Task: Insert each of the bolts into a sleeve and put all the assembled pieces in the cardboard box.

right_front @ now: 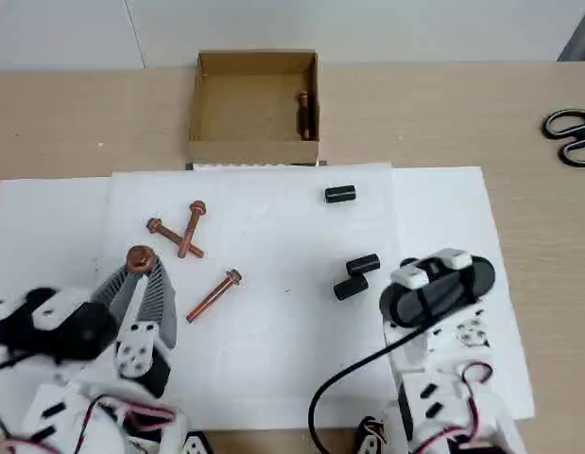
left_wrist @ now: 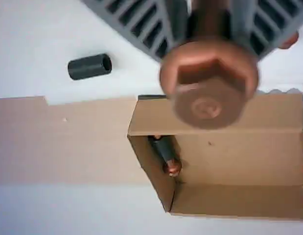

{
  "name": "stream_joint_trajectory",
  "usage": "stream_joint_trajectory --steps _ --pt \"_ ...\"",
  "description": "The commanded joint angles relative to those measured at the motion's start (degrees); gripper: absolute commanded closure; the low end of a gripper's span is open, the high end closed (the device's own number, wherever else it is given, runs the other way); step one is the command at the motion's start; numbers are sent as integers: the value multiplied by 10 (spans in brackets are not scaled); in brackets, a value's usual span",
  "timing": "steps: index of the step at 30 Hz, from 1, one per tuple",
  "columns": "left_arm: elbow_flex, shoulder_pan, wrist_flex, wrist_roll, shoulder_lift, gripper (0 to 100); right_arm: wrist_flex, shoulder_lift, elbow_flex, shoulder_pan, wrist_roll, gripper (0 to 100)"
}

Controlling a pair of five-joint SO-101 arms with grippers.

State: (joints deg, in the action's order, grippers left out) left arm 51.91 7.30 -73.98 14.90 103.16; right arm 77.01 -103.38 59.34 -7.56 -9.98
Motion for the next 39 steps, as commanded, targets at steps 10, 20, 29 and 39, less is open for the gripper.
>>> stream_joint_trajectory --steps 10,20,29,39 --pt "116 -20 216 133 9 994 -247 -6 189 -193 -1 995" --pt "222 11 329 186 9 994 -315 -6 231 -325 -2 995" --pt "259 88 368 189 9 994 -355 -5 262 -386 -5 995" --pt "256 149 367 165 9 994 -353 -5 275 -368 -5 995"
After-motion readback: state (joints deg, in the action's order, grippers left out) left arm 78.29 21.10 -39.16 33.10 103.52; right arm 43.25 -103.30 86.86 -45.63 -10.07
